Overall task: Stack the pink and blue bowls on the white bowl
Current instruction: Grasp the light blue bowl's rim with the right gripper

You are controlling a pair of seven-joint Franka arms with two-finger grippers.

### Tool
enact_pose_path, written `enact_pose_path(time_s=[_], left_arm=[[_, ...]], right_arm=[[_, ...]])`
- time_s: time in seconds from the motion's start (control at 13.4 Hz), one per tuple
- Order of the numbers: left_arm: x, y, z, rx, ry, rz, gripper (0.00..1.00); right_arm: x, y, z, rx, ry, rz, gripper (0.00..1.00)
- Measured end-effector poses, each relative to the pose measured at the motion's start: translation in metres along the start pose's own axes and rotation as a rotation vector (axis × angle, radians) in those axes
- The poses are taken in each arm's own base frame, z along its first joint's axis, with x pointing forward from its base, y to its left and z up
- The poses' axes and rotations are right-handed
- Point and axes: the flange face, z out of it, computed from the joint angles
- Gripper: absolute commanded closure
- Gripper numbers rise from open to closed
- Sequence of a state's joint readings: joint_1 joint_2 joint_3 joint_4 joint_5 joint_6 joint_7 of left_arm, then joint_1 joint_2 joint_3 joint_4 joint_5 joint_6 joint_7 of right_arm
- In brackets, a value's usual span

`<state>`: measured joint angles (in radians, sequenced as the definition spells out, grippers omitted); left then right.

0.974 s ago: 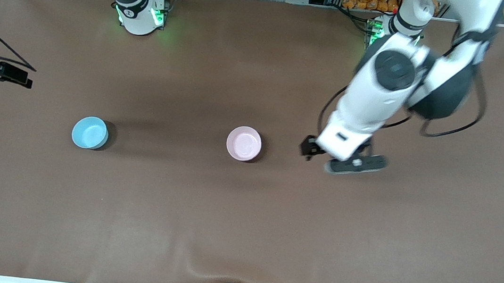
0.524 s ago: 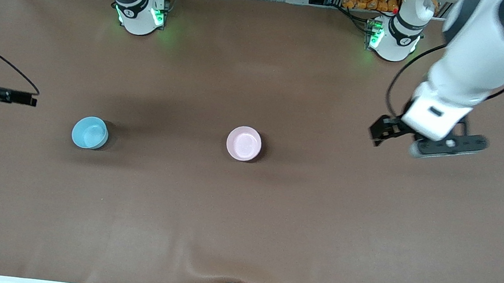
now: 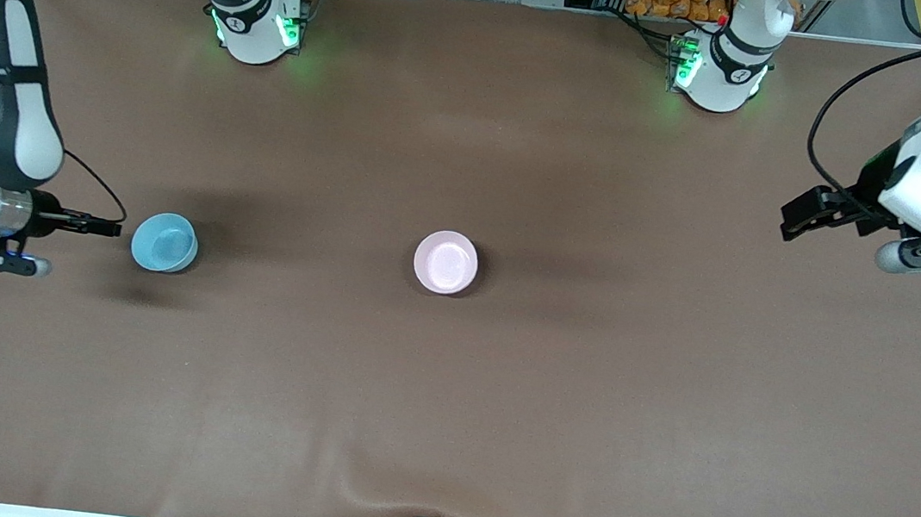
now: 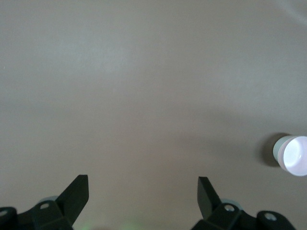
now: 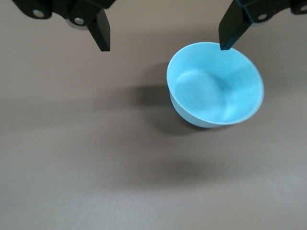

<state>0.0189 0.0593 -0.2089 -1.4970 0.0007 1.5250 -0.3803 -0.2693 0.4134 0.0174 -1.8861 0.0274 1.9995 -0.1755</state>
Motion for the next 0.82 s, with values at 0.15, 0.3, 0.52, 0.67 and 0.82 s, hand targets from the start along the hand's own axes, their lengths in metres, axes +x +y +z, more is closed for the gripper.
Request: enact_pose_path(time_s=[0.15,0.3,0.52,0.67,0.82], left_arm=[[-0.004,-0.012,-0.006,0.005,-0.004,0.010,0.00],[-0.007,-0.033,-0.006,0.012,-0.013,0.024,0.00],[-0.022,-0.050,-0.004,0.022,-0.022,0.016,0.00],[-0.035,-0.053,-0.007,0.027,-0.007,0.011,0.00],[-0.042,-0.062,-0.013,0.025,0.012,0.008,0.00]], right_arm=[[0.005,0.005,0.024,0.043,-0.003,-0.007,0.00],[0.010,0.011,0.041,0.052,-0.001,-0.016,0.27],[0.011,0.014,0.047,0.070,0.002,-0.009,0.44],[0.012,0.012,0.047,0.074,0.005,0.006,0.46],[0.012,0.011,0.049,0.076,0.005,0.017,0.52]])
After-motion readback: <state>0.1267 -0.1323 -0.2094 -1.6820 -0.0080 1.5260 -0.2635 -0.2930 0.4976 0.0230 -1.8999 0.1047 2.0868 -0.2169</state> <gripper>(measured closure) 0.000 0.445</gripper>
